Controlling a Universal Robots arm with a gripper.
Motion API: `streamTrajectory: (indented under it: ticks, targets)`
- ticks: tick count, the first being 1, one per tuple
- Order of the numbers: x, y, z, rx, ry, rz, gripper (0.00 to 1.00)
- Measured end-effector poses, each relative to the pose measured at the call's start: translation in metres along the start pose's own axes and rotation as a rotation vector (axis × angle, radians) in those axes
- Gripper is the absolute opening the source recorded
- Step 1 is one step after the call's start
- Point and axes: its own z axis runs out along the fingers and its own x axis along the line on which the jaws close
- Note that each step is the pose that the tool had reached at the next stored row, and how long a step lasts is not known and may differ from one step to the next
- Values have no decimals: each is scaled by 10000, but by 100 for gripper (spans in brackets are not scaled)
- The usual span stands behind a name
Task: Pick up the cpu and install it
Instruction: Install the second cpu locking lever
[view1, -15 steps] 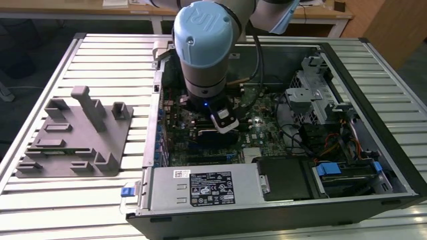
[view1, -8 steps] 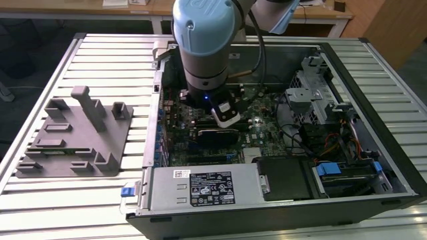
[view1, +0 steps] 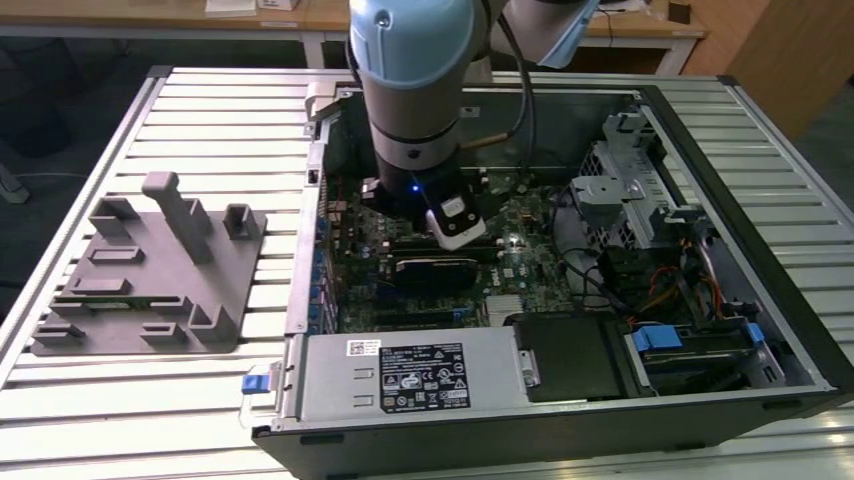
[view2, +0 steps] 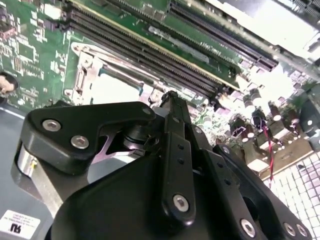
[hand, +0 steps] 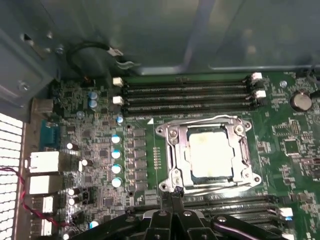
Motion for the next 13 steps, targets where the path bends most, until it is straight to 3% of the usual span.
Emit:
streamTrajectory:
  ticks: [6,13]
  targets:
    - [-77,50,17,330,-29,5,11]
    - [-138,179,53,540,-42,-8,11]
